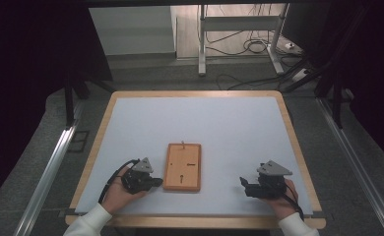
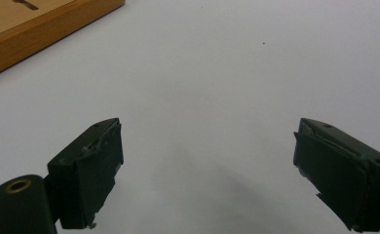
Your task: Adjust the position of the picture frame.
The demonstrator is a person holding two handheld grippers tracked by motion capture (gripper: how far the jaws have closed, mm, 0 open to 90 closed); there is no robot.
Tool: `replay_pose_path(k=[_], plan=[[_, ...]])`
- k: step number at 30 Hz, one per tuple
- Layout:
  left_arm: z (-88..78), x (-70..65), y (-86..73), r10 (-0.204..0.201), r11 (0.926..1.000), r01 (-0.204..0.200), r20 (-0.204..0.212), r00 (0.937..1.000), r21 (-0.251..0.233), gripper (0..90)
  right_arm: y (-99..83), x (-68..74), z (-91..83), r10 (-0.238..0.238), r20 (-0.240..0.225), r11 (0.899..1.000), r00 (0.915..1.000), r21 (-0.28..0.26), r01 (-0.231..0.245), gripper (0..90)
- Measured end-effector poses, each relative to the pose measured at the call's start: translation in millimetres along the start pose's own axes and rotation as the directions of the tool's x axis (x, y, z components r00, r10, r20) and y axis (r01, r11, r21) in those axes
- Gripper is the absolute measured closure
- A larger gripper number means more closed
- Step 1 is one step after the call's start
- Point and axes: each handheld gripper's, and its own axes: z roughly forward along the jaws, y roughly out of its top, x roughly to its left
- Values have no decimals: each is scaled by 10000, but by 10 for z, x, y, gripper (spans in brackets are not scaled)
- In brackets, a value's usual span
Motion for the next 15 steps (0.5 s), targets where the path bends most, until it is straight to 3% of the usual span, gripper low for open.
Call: replay_pose_path(k=[7, 12, 15], plan=[[18, -14, 21, 32, 10000, -32, 22, 10000, -32, 900, 7, -2, 0, 33, -12, 10000, 10000, -23, -33, 108], [-65, 55, -19, -227, 9986, 222, -82, 9997, -485, 900, 25, -8, 17, 107, -78, 9999, 9999, -46, -107, 108], [-114, 101, -87, -478, 9960, 449, -366, 9982, -772, 900, 38, -5, 43, 130, -172, 9999, 9998, -61, -131, 108]])
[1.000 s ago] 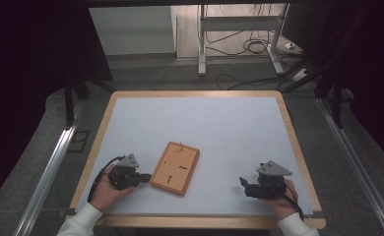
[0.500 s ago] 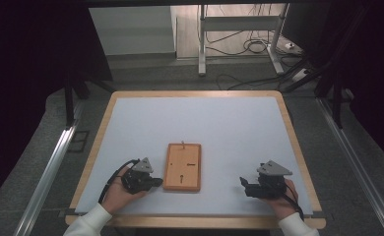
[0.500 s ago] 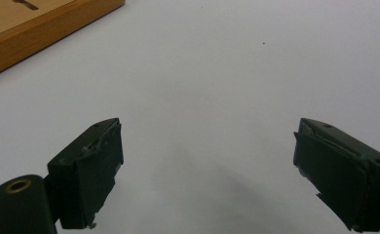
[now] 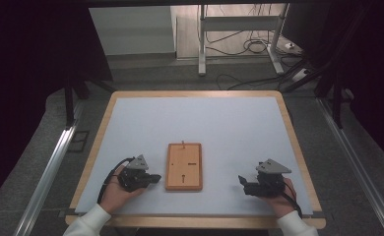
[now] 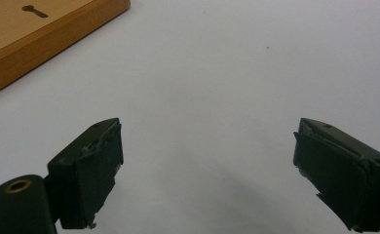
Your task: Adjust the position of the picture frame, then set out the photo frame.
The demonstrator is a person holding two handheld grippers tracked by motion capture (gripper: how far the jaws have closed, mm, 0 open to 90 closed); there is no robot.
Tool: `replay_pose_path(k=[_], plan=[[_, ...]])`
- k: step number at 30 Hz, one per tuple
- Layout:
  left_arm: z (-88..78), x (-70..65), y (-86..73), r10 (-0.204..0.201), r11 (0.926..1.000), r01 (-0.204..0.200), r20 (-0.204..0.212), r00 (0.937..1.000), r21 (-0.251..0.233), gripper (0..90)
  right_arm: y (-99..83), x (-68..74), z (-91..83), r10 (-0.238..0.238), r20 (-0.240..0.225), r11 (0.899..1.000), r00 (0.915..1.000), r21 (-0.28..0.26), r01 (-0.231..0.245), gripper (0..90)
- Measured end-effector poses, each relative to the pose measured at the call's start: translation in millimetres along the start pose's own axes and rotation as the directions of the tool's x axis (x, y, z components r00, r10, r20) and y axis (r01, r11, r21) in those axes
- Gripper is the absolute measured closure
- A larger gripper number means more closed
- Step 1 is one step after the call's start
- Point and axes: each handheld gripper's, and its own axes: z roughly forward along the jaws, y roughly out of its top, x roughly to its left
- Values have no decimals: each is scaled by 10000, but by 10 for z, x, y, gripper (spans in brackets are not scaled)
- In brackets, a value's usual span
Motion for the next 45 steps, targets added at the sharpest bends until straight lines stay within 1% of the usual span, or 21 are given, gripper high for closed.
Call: replay_pose_path(k=[1, 3, 6, 8, 11, 12, 16, 20, 24, 30, 34, 38, 40, 41, 43, 45], plan=[[-7, 2, -15, -64, 10000, 64, -62, 10000, -58, 900, 12, 3, 13, -31, -37, 10000, 10000, -20, 31, 108], [-33, 10, -55, -85, 9997, 77, -318, 9995, -236, 896, 39, 15, 32, -78, -80, 10000, 9999, -45, 77, 108], [-92, -3, -118, -196, 9985, 156, -770, 9968, -525, 791, 74, 39, 73, -177, -145, 9998, 9997, -94, 176, 108], [-124, -6, -137, -263, 9975, 198, -965, 9950, -674, 701, 87, 66, 111, -271, -229, 9996, 9994, -53, 270, 108], [-129, 13, -126, -436, 9965, 353, -1108, 9929, -754, 564, 83, 104, 143, -352, -381, 9994, 9987, 23, 353, 108], [-122, 16, -122, -552, 9957, 463, -1127, 9921, -800, 524, 80, 116, 146, -419, -417, 9991, 9982, 45, 422, 108], [-113, 20, -124, -601, 9960, 518, -1174, 9913, -722, 425, 78, 119, 116, -447, -444, 9990, 9980, -76, 444, 108], [-120, 30, -118, -681, 9954, 588, -1278, 9895, -750, 399, 68, 124, 90, -557, -366, 9984, 9978, -103, 553, 108], [-120, 39, -115, -742, 9952, 645, -1366, 9878, -736, 391, 64, 123, 59, -529, -352, 9985, 9980, -169, 523, 108], [-121, 60, -88, -749, 9944, 641, -1324, 9884, -843, 373, 57, 117, 54, -543, -339, 9985, 9979, -130, 539, 108], [-105, 87, -39, -716, 9935, 597, -1242, 9897, -967, 360, 47, 128, 46, -527, -311, 9985, 9981, -150, 522, 108], [-69, 110, 50, -537, 9941, 424, -1139, 9920, -994, 350, 30, 154, 37, -505, -272, 9987, 9984, -100, 502, 108], [-52, 115, 112, -435, 9939, 321, -1077, 9932, -1054, 349, 26, 182, 24, -574, -288, 9983, 9979, -99, 571, 108], [-37, 114, 148, -356, 9943, 240, -1111, 9932, -1036, 346, 24, 194, 16, -605, -295, 9981, 9977, -97, 602, 108], [-4, 102, 226, -56, 9958, -62, -1273, 9918, -916, 337, 15, 205, 3, -652, -284, 9978, 9975, -102, 650, 108], [32, 92, 310, 42, 9949, -148, -1054, 9944, -999, 337, 4, 207, -9, -572, -271, 9983, 9980, -82, 570, 108]])
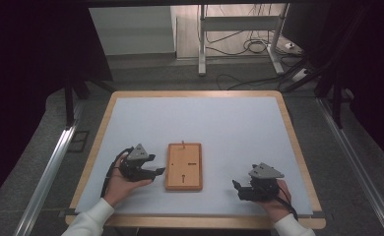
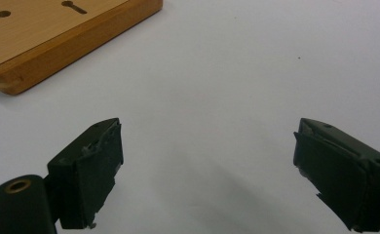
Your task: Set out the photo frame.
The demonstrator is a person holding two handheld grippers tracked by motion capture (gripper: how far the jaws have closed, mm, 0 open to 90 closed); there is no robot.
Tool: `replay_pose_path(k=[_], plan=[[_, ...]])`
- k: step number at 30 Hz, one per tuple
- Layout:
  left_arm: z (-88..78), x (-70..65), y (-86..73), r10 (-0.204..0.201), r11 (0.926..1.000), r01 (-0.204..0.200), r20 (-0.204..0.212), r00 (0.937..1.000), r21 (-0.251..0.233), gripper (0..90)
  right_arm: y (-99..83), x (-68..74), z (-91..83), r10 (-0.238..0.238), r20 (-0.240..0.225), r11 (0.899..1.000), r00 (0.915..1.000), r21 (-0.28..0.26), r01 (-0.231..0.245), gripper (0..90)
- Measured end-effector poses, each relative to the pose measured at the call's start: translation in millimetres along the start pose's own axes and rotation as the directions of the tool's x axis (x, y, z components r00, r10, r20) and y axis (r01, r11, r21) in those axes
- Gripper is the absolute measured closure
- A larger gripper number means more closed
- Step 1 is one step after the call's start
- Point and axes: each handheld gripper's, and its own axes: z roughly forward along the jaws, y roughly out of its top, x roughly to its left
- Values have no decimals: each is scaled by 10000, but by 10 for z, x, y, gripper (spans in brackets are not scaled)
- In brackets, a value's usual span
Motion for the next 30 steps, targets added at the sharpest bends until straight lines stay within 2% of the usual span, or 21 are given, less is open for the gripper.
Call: replay_pose_path(k=[4, 8, 16, 24, 30], plan=[[66, -17, 125, 122, 9999, -120, 188, 9997, -73, 333, -13, -11, -33, 33, 81, 10000, 10000, -47, -33, 108], [138, 7, 250, 53, 10000, -52, 492, 9988, -14, 309, -20, -8, -54, 27, 95, 10000, 10000, -55, -27, 108], [345, 54, 467, 79, 9999, -85, 513, 9987, 123, 298, -36, -14, -94, 58, 132, 9999, 9999, -103, -57, 108], [451, 53, 512, 285, 9996, -287, 397, 9988, 48, 320, -38, -17, -91, 70, 167, 9999, 9998, -97, -68, 108], [513, 130, 541, 75, 10000, -76, 408, 9991, 40, 319, -44, -18, -72, 97, 143, 10000, 9999, -22, -97, 108]])
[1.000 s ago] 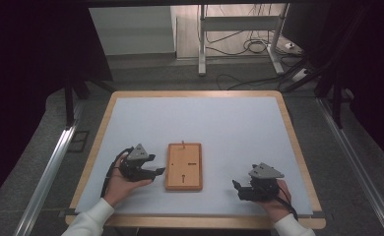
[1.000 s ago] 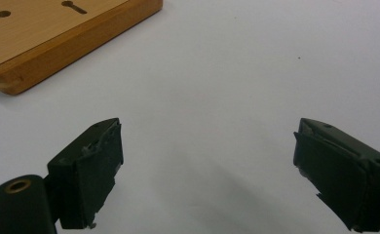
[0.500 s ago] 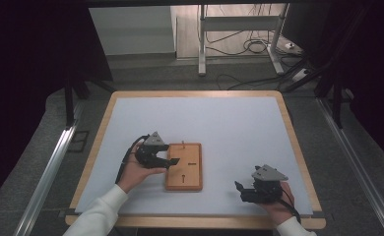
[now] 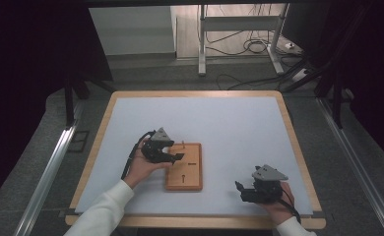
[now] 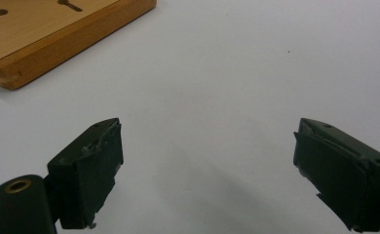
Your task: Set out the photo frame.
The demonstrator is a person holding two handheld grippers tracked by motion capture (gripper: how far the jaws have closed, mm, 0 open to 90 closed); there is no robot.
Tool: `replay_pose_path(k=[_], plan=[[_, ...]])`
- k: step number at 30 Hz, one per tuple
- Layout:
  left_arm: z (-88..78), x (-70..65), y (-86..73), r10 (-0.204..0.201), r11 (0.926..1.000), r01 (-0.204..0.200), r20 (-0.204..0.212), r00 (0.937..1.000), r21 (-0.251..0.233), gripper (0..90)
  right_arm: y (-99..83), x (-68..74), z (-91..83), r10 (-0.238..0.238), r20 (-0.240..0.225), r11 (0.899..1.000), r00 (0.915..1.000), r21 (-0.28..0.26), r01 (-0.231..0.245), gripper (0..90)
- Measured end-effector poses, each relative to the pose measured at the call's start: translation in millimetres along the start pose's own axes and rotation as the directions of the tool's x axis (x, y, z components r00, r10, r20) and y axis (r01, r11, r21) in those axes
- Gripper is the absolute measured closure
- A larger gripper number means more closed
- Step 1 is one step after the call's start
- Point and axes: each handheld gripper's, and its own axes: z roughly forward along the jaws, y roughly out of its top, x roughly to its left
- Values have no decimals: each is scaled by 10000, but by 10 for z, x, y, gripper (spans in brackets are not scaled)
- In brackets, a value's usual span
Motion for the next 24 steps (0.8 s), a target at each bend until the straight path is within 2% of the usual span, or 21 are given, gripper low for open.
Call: replay_pose_path(k=[5, 13, 22, 24], plan=[[57, 42, 26, -51, 9999, 51, -14, 10000, -90, 323, 1, 0, 3, -29, -34, 10000, 10000, 16, 29, 108], [135, 46, 94, 263, 9995, -262, 83, 9996, -199, 346, 16, 0, 19, -43, -61, 10000, 10000, -31, 43, 108], [187, 53, 105, 325, 9994, -324, 38, 9995, -143, 356, 27, -13, 21, -90, -81, 9999, 9999, -68, 90, 108], [200, 59, 113, 360, 9993, -359, 28, 9993, -134, 388, 28, -12, 26, -96, -79, 9999, 9999, -58, 96, 108]])
